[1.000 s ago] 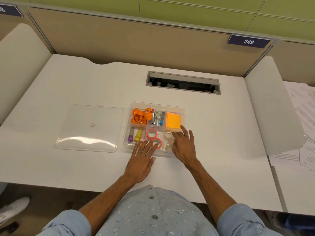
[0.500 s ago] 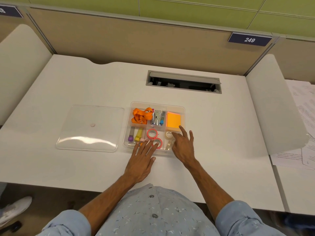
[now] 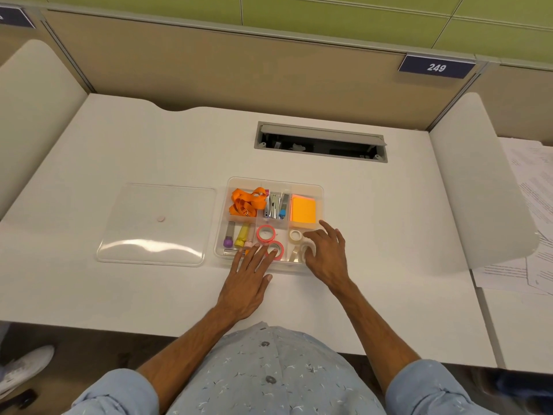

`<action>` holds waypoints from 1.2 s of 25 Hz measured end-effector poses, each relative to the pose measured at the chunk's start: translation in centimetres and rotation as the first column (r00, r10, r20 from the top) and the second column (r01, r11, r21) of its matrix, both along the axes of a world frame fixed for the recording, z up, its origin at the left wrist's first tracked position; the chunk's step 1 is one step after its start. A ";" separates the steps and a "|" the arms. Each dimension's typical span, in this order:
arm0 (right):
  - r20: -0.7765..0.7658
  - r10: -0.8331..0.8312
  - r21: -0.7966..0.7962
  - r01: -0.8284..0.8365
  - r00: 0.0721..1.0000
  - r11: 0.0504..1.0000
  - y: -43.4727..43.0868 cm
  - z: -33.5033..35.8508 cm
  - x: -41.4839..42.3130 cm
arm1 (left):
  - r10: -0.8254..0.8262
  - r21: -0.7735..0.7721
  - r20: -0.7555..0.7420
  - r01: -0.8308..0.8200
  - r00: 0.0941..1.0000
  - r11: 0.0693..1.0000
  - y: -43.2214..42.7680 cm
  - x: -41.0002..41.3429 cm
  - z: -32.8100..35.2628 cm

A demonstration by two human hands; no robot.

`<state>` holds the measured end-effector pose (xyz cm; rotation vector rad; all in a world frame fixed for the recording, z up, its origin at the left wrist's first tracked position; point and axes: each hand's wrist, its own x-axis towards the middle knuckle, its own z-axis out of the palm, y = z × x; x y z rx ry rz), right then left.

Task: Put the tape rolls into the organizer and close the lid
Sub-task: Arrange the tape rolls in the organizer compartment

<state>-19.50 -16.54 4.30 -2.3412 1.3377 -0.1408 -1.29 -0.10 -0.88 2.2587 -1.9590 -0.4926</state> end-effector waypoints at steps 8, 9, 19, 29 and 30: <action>-0.204 0.175 0.100 -0.157 0.963 0.982 -0.9 0.5 0.8 | 0.002 0.004 0.002 -0.002 1.000 1.000 -0.1 0.0 0.0; -0.216 0.186 0.104 -0.167 0.959 0.981 -1.1 0.6 1.0 | 0.004 0.005 0.001 -0.004 1.000 1.000 -0.1 0.0 0.0; -0.237 0.161 0.121 -0.135 0.958 0.983 -2.0 1.1 1.5 | 0.002 -0.016 -0.007 -0.002 1.000 1.000 -0.1 0.0 -0.1; -0.027 -0.074 -0.046 0.073 0.997 0.996 -0.1 0.5 2.1 | -0.002 -0.018 -0.017 0.002 1.000 1.000 0.0 0.1 0.0; -0.030 -0.089 -0.036 0.088 0.996 0.996 0.2 0.4 2.4 | -0.006 -0.021 -0.020 0.005 1.000 1.000 0.0 0.1 0.0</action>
